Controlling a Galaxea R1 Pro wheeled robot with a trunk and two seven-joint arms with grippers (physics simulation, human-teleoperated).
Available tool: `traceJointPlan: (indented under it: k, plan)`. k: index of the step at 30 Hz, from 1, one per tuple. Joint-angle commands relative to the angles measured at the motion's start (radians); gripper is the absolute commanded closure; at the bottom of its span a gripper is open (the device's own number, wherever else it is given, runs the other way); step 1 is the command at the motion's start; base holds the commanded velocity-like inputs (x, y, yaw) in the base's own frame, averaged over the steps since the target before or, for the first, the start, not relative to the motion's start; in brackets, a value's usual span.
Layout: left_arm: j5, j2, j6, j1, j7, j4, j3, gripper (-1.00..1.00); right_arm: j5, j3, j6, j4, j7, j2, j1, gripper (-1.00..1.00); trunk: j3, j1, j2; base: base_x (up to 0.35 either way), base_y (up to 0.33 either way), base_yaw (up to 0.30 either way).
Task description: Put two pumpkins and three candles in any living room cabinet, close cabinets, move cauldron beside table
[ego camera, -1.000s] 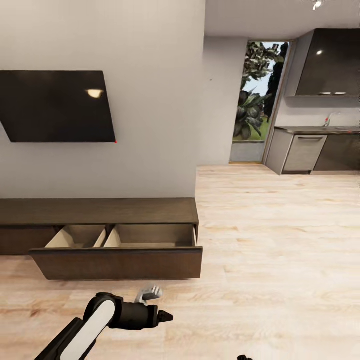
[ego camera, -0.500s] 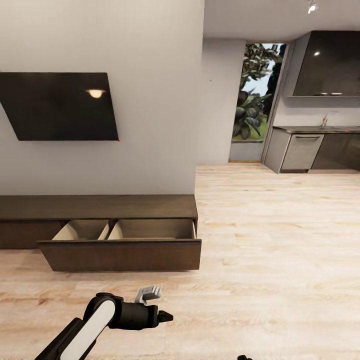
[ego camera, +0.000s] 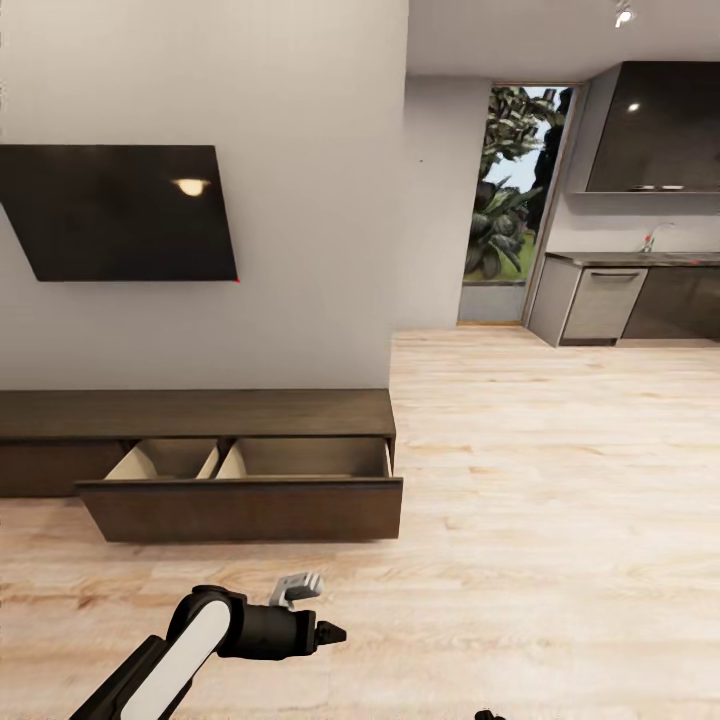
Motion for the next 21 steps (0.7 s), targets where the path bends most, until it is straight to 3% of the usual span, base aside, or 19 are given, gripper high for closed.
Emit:
traceJointPlan:
  k: [1,8,13,21]
  plan:
    - [0.01,0.001,0.001,-0.001,0.01,-0.001,-0.002,-1.0,0.0,-0.008,0.001,0.003,0.006,-0.001,-0.001,-1.0,-0.001,0.0,-0.001,-0.138,0.0,0.0]
    - [0.01,0.001,0.001,-0.001,0.01,-0.001,-0.002,-1.0,0.0,-0.008,0.002,0.003,0.005,-0.001,-0.001,-1.0,-0.008,0.0,-0.001,-0.147,0.0,0.055]
    - [0.01,0.001,0.001,-0.001,0.01,-0.001,-0.004,-1.0,0.002,-0.007,0.004,0.003,0.004,-0.001,-0.001,-1.0,-0.009,0.0,-0.001,-0.118,0.0,0.255]
    - [0.01,0.001,0.001,-0.001,0.01,-0.001,-0.006,-1.0,0.045,-0.008,-0.007,0.003,0.003,-0.001,-0.001,-1.0,-0.009,0.0,-0.001,-0.209,-0.098,0.288]
